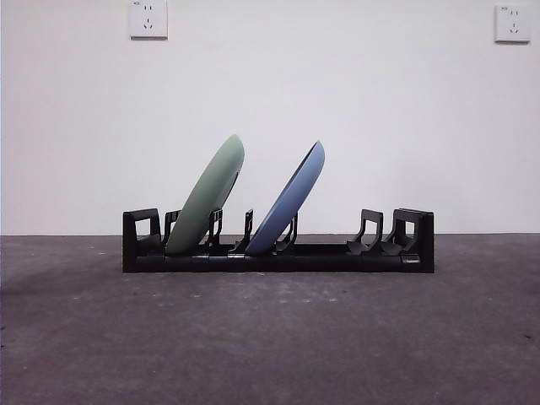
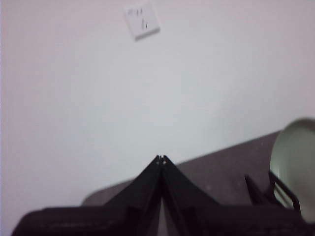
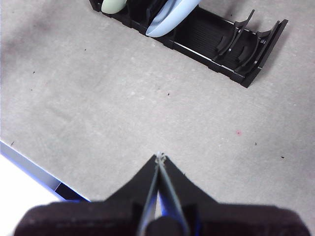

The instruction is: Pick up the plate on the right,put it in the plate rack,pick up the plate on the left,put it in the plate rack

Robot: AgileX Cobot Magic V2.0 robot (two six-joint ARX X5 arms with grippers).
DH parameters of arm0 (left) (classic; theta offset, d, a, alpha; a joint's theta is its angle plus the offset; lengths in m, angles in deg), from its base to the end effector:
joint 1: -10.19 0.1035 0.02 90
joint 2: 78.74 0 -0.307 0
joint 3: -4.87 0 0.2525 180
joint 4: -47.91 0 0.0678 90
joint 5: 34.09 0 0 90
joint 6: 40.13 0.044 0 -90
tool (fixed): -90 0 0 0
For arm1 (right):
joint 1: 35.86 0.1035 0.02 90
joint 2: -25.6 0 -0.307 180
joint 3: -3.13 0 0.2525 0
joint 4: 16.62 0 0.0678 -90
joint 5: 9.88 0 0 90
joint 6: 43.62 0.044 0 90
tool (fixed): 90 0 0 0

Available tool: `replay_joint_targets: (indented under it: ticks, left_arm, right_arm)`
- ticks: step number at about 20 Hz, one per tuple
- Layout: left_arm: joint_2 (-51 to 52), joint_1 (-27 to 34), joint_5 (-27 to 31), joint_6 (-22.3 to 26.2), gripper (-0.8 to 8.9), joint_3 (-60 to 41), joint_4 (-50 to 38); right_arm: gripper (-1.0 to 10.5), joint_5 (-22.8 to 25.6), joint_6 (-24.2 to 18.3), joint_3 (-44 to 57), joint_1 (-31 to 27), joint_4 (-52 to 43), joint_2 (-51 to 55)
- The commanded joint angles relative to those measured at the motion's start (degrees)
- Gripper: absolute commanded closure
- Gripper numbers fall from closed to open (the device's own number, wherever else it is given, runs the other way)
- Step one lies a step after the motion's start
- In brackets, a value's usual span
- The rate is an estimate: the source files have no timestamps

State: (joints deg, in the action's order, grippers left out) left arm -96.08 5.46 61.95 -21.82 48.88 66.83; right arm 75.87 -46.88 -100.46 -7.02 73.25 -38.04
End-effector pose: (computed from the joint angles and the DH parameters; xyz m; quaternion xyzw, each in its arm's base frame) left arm 0.0633 -0.0006 0.3234 0.1525 -0.0646 0.0220 0.9859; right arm 0.1291 0.0748 0.4553 -0.1145 0.4048 0.2698 0.8662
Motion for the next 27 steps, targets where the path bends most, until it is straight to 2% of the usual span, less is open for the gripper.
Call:
replay_joint_targets:
  ticks: [1,6,10,16,18,27]
  left_arm:
    - [4.52,0.85,-0.02,-3.43,8.17,-9.03,-2.25]
    - [13.84,1.92,-0.02,-6.67,8.17,-22.43,-2.16]
    - [17.14,2.21,-0.04,-8.76,8.17,-27.52,-1.88]
    - [17.14,2.58,-0.46,-16.0,8.17,-29.81,4.24]
    - [17.14,2.56,-0.87,-18.47,8.17,-29.81,3.61]
    - [16.17,2.67,-1.57,-18.53,8.17,-29.79,4.04]
  right_arm:
    - [9.5,0.24,0.2,0.46,0.02,-0.31,0.04]
    - [9.5,0.24,0.2,0.46,0.02,-0.31,0.04]
    - [9.5,0.24,0.2,0.46,0.02,-0.31,0.04]
    - [9.5,0.24,0.2,0.46,0.02,-0.31,0.04]
    - [9.5,0.24,0.2,0.46,0.02,-0.31,0.04]
    - [9.5,0.24,0.2,0.46,0.02,-0.31,0.04]
